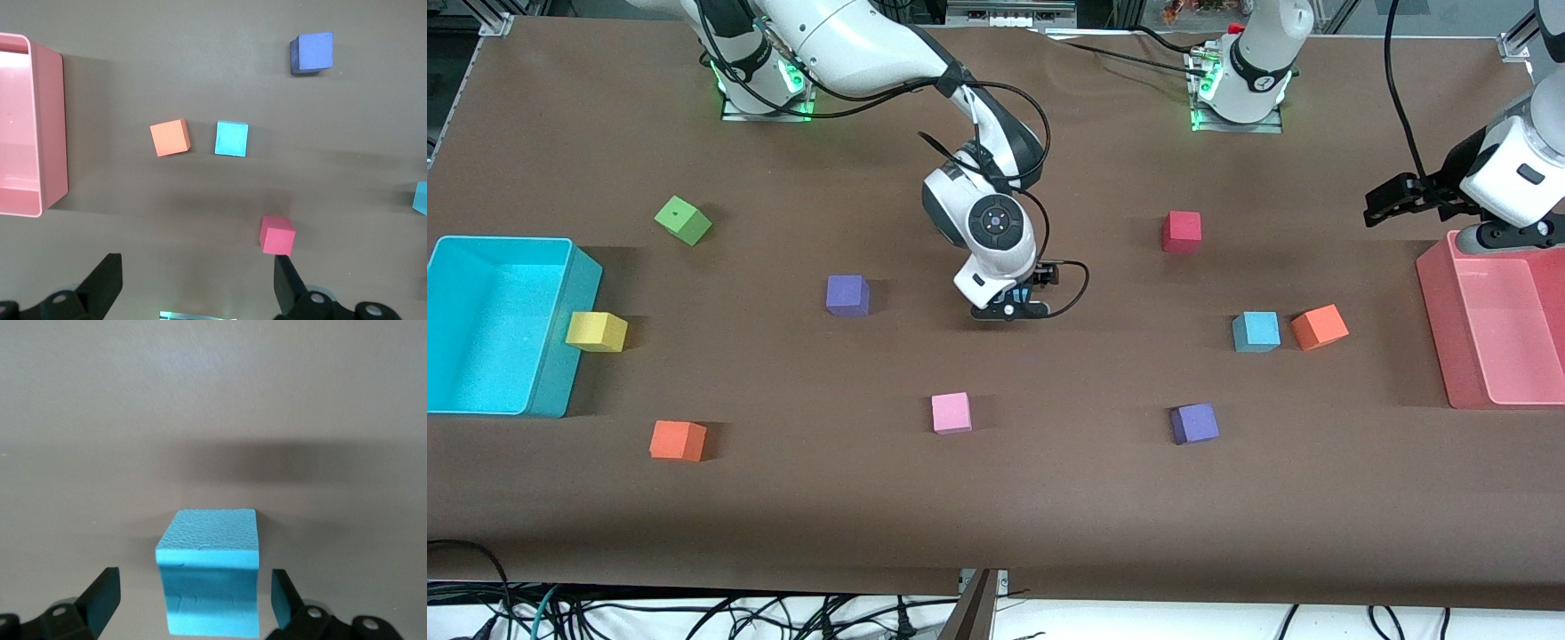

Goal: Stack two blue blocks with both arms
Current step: 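Lower the block onto the table while the left gripper reaches out, then open the right gripper while the left gripper descends to the second blue block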

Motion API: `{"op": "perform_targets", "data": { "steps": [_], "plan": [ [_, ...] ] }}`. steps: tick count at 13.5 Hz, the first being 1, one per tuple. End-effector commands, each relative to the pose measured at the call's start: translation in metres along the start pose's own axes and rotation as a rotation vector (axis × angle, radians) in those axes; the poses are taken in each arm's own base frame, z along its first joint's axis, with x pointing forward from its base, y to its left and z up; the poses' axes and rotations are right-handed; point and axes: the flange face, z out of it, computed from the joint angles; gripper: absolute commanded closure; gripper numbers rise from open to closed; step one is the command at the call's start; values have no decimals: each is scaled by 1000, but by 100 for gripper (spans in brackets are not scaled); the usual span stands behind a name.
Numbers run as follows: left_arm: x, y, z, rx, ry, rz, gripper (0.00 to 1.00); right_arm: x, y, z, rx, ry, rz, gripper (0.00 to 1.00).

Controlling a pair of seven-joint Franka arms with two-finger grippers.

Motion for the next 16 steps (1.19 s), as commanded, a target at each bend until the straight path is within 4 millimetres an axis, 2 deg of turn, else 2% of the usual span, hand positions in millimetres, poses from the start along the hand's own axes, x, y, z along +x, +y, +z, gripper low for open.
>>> {"op": "perform_targets", "data": {
  "steps": [1,4,5,7,8,10,12,14,16],
  "plan": [
    [3,-4,24,27,40,12,0,12,14,-47,1,-7,-14,0],
    [10,-1,82,23,66,29,0,25,45,-91,1,-42,-131,0],
    [13,0,98,21,87,33,0,29,57,-99,-4,-61,-203,0],
    [10,2,119,15,68,34,0,34,78,-112,8,-60,-302,0],
    [11,4,122,17,63,38,0,39,91,-116,17,-51,-351,0],
    [13,4,135,19,36,48,0,41,105,-119,108,-64,-476,0],
    [21,5,157,22,9,62,0,43,120,-110,152,-23,-560,0],
    [25,8,192,16,55,66,0,29,144,-99,222,67,-604,0],
    [22,8,241,3,145,70,0,13,159,-76,255,119,-718,0]
  ]
}}
